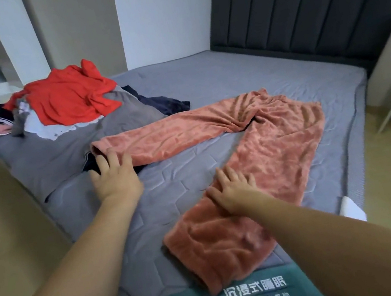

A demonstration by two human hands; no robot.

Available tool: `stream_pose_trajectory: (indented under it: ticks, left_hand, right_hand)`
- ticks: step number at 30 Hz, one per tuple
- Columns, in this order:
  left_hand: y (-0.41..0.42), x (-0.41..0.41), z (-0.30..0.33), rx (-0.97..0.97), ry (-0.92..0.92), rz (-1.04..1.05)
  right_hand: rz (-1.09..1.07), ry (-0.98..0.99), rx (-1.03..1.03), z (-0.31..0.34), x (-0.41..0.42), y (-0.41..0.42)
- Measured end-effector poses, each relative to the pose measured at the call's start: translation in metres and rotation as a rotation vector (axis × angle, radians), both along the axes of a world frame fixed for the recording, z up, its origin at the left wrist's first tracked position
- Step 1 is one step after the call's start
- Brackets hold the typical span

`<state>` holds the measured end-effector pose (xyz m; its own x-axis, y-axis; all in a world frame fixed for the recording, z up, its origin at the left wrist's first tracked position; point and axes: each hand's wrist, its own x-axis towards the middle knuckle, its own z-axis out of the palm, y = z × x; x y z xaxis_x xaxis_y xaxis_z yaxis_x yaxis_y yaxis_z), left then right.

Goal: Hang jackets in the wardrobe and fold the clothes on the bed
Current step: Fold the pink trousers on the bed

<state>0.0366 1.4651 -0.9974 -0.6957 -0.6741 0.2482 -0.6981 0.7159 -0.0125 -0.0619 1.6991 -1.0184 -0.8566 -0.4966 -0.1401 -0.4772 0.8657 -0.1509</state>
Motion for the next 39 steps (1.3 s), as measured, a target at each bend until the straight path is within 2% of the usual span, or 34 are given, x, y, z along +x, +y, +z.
stream_pose_trajectory:
  ticks: [3,7,9,11,12,13,16,17,19,21,23,24,26,28,29,31,34,37,39]
  left_hand:
    - [-0.033,-0.015,-0.012,-0.144,-0.134,0.012]
    - [-0.050,-0.023,-0.012,-0.380,-0.126,-0.165]
    - [-0.047,-0.010,-0.010,-0.393,-0.107,-0.243]
    - [-0.047,0.006,-0.013,-0.300,-0.211,-0.175]
    - [-0.051,0.011,-0.017,-0.194,-0.228,-0.090]
    - [-0.055,0.015,-0.016,-0.049,-0.137,-0.032]
    - [-0.071,0.006,-0.006,0.565,0.392,0.154]
    - [-0.077,-0.004,-0.004,0.711,0.507,0.236]
    - [-0.085,-0.018,-0.002,0.905,0.619,0.329]
    - [-0.083,-0.021,-0.002,0.960,0.612,0.358]
    - [-0.076,-0.027,-0.001,0.832,0.575,0.353]
    - [-0.068,-0.030,0.005,0.761,0.590,0.315]
    - [-0.043,-0.033,0.027,0.726,0.732,0.116]
    - [-0.006,-0.030,0.057,0.835,0.888,-0.200]
    - [0.017,-0.024,0.069,0.871,0.888,-0.369]
    - [0.066,0.000,0.081,0.792,0.725,-0.747]
    - [0.127,0.052,0.060,0.529,0.254,-1.183]
    - [0.155,0.083,0.020,0.327,-0.192,-1.187]
    - [0.159,0.089,0.011,0.241,-0.223,-1.203]
  right_hand:
    - [0.016,0.005,0.039,-0.034,0.031,-0.021]
    - [-0.021,0.018,-0.029,-0.043,0.028,-0.020]
    - [-0.031,0.000,-0.116,-0.035,0.016,-0.021]
    - [-0.069,0.069,-0.173,-0.031,0.008,-0.021]
    - [-0.092,0.110,-0.163,-0.033,0.007,-0.022]
    - [-0.116,0.139,-0.144,-0.036,0.008,-0.024]
    - [-0.133,0.147,-0.120,-0.048,0.011,-0.028]
    - [-0.135,0.123,-0.140,-0.051,0.010,-0.027]
    - [-0.134,0.060,-0.235,-0.050,0.001,-0.023]
    - [-0.163,-0.036,-0.517,-0.044,-0.012,-0.016]
    - [-0.339,-0.211,-0.883,-0.029,-0.020,-0.009]
    - [-0.461,-0.303,-1.004,-0.019,-0.023,-0.005]
    - [-0.653,-0.483,-1.159,0.003,-0.032,0.005]
    - [-0.798,-0.663,-1.311,0.025,-0.044,0.020]
    - [-0.845,-0.739,-1.373,0.035,-0.050,0.030]
    - [-0.887,-0.810,-1.449,0.054,-0.060,0.053]
    - [-0.867,-0.823,-1.451,0.072,-0.067,0.079]
    - [-0.853,-0.757,-1.243,0.074,-0.066,0.073]
    - [-0.866,-0.684,-1.139,0.063,-0.062,0.067]
